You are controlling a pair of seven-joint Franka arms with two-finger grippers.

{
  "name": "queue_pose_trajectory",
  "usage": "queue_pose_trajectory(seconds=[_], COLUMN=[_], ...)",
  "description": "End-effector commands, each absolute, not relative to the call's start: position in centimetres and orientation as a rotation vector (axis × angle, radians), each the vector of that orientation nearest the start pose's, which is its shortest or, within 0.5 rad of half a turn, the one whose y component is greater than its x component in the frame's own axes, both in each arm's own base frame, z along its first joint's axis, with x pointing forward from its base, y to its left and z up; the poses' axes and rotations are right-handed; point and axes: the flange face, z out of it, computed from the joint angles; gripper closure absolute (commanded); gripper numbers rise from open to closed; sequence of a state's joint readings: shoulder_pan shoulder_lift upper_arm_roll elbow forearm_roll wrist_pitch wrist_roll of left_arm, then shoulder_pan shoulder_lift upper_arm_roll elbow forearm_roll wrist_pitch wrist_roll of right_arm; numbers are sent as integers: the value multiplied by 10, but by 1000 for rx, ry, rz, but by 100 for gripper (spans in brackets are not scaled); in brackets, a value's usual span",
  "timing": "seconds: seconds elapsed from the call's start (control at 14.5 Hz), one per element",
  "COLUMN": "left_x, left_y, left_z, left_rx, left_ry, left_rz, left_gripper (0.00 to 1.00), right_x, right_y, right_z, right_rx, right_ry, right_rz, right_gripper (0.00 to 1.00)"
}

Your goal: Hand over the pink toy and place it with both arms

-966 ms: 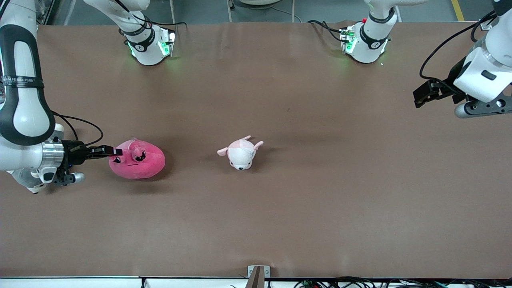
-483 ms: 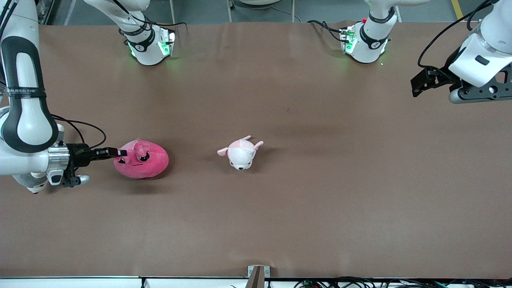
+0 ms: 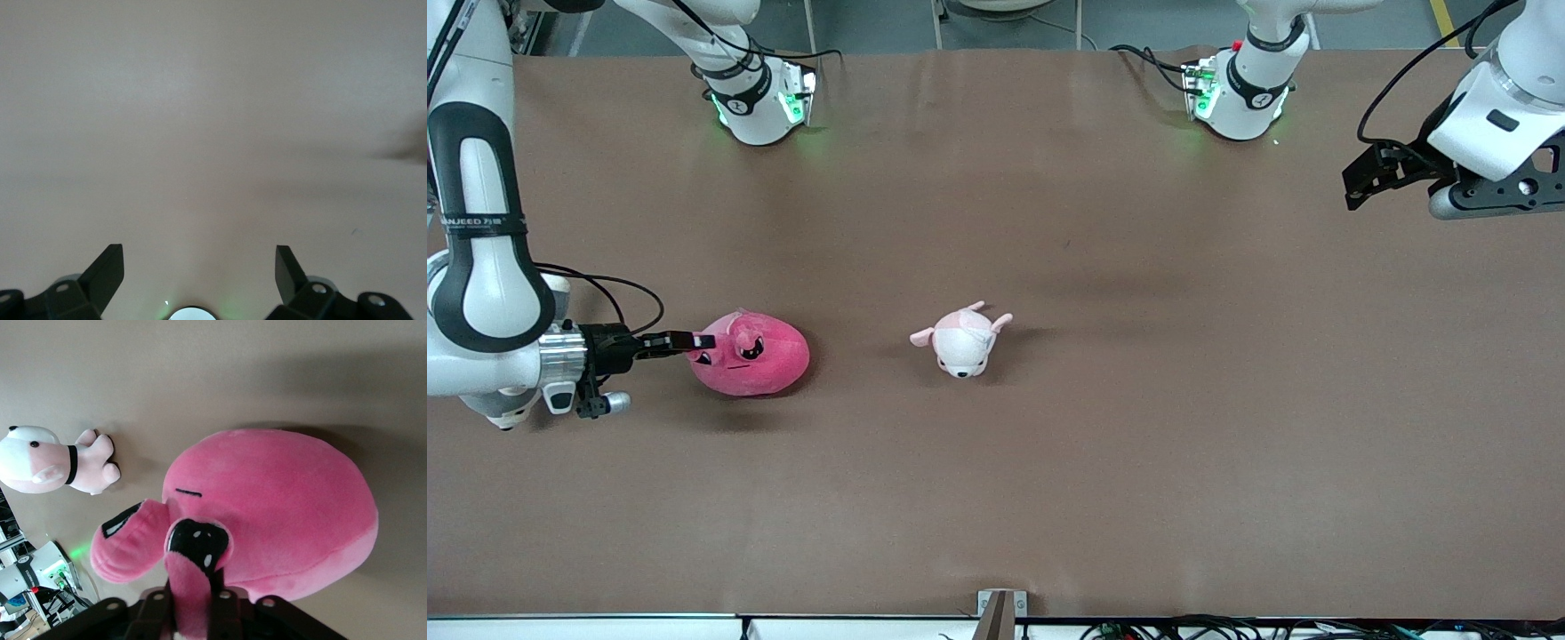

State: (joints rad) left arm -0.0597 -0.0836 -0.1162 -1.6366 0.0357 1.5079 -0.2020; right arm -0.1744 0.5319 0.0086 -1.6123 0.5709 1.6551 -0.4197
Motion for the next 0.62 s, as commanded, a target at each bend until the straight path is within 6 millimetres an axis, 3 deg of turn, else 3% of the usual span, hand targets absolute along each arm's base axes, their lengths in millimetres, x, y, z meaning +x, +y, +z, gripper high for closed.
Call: queue_pose_trajectory(seconds=[0.0,0.14,0.21,0.55], left_x=[513,515,515,520], left_y=[-87,-85,-86,-87], left_z=[634,636,638,637], left_rx=[-3123,-3126,-3128,-3131], left_ry=[-30,-34,-32,-27], left_rz=[8,-5,-12,-43], left_gripper=[0,0,0,0], right_x=[654,662,665,650], right_y=[-63,-71,-73,-60], right_z=[346,384,415,507], right_rx=[-2472,-2564,-2633,-2862], right_ry=[-93,-83,-48,36], right_rz=[288,283,280,271], right_gripper=[0,0,0,0])
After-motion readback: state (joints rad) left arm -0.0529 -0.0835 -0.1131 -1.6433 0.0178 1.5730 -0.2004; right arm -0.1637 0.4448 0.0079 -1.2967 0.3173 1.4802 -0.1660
